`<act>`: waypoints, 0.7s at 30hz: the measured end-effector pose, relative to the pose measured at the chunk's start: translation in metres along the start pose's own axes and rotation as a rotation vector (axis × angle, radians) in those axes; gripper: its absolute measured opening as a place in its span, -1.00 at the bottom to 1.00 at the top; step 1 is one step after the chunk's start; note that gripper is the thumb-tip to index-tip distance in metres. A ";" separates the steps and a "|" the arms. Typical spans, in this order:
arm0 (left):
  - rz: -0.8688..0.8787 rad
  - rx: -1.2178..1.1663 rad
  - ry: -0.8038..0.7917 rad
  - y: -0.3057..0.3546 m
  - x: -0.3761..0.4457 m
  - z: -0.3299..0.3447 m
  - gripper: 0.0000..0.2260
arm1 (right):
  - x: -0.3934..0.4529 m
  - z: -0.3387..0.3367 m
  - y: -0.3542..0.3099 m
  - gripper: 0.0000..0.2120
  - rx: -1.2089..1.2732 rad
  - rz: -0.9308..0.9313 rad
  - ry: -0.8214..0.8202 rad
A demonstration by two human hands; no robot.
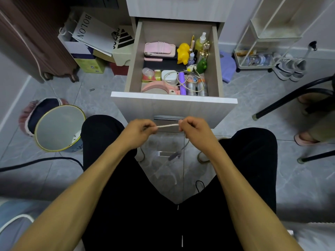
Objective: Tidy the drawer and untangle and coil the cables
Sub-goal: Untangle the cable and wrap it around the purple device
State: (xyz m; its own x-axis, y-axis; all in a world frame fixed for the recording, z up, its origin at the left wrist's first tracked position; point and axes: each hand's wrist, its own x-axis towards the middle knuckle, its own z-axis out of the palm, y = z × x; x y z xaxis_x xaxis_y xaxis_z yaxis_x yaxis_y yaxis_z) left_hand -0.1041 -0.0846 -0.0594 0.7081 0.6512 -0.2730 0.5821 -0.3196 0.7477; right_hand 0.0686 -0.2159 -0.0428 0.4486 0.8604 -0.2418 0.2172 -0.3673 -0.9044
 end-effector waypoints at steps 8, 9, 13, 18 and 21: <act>0.282 0.145 0.059 0.014 0.002 0.016 -0.90 | -0.003 0.008 -0.002 -0.68 0.028 -0.067 -0.037; 0.284 0.154 0.068 0.010 0.004 0.014 -0.90 | -0.003 0.005 -0.003 -0.68 0.057 -0.061 -0.010; 0.218 -0.016 0.024 0.010 0.002 0.009 -0.92 | -0.005 0.002 0.000 -0.67 0.080 0.012 -0.003; 0.107 -0.324 0.181 0.023 -0.006 0.016 -0.86 | -0.004 0.001 0.009 -0.55 0.137 0.085 0.077; 0.071 -0.398 0.281 0.038 -0.011 0.020 -0.86 | -0.007 0.002 0.008 -0.48 0.116 0.072 0.011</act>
State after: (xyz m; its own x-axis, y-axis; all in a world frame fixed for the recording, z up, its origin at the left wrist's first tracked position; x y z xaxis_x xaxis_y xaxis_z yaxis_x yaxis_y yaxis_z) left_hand -0.0817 -0.1181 -0.0404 0.5731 0.8155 -0.0800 0.2993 -0.1174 0.9469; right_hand 0.0656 -0.2240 -0.0485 0.4687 0.8293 -0.3043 0.0825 -0.3841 -0.9196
